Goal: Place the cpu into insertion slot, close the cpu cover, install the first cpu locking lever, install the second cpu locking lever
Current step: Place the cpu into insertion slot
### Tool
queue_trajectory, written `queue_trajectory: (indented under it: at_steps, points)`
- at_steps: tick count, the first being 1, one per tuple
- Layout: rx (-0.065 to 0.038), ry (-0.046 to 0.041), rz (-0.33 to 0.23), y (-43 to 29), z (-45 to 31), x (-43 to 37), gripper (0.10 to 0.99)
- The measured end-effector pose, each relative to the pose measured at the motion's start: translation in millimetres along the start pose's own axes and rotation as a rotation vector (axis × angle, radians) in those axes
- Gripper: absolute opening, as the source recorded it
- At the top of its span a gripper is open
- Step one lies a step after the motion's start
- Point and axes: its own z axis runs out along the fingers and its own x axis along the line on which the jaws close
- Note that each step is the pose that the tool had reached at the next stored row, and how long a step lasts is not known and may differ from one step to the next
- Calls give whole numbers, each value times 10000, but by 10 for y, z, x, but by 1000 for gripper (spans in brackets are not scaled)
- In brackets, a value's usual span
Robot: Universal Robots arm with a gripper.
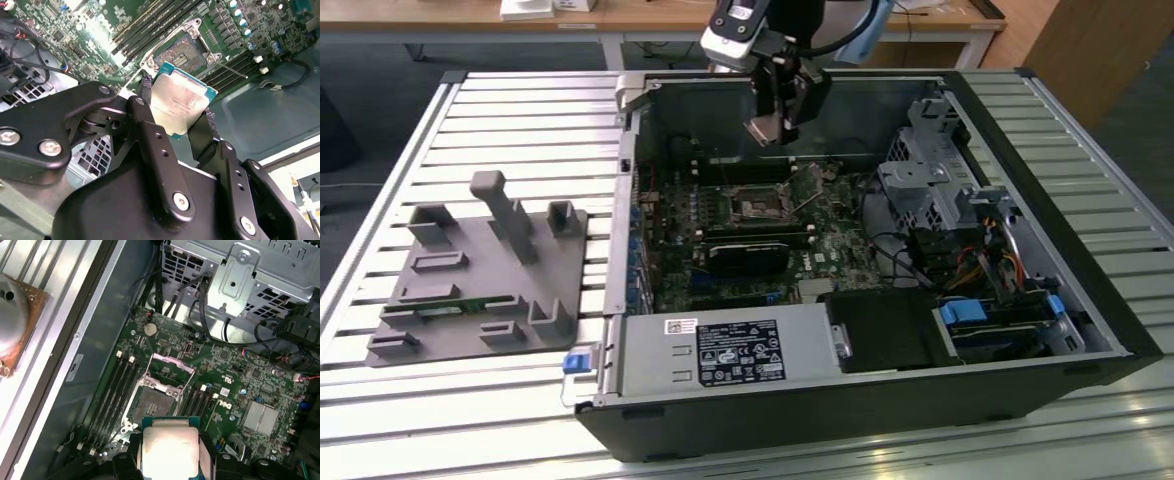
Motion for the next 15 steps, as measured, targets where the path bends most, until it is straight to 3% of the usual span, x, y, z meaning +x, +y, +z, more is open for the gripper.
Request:
queue_trajectory:
  at_steps: [6, 15]
  points:
    - [29, -96, 494, -3, 56, 0, 541]
    - [44, -202, 2101, -9, 142, 1, 541]
